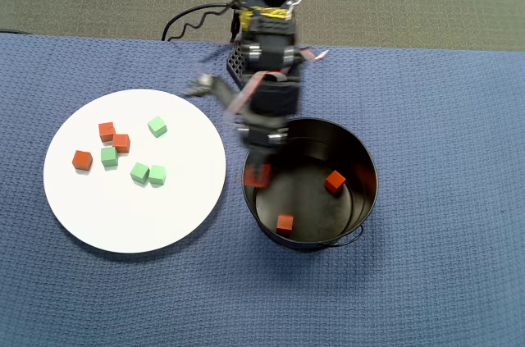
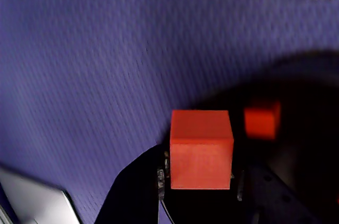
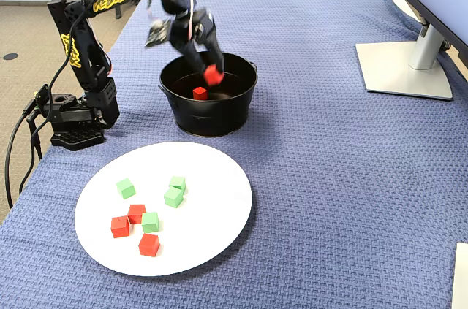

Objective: Pick up the red cubes from the white plate and place them in the black recipient

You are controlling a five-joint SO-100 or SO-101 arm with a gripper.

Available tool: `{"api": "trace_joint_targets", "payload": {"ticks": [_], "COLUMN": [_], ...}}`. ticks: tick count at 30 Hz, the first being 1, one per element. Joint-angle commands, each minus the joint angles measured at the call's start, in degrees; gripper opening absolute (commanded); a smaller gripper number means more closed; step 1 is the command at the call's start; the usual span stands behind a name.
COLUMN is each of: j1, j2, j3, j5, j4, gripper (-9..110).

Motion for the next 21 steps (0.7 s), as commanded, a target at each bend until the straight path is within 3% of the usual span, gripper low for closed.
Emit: {"api": "trace_joint_targets", "payload": {"ticks": [1,2,4,5,8,13,21], "j1": [-11.6,-14.06,-18.11,-18.46,-11.95,10.28,37.18], "j2": [3.87,3.25,0.88,-0.53,-1.58,-0.44,-3.69], "j3": [0.44,0.79,0.18,-1.05,-5.8,-9.14,0.7], "j5": [0.88,-0.53,-3.87,-3.78,-0.7,6.15,4.13], "j4": [-2.2,-2.29,-0.09,1.41,3.25,3.87,-0.26], "gripper": [0,5,30,33,34,22,20]}}
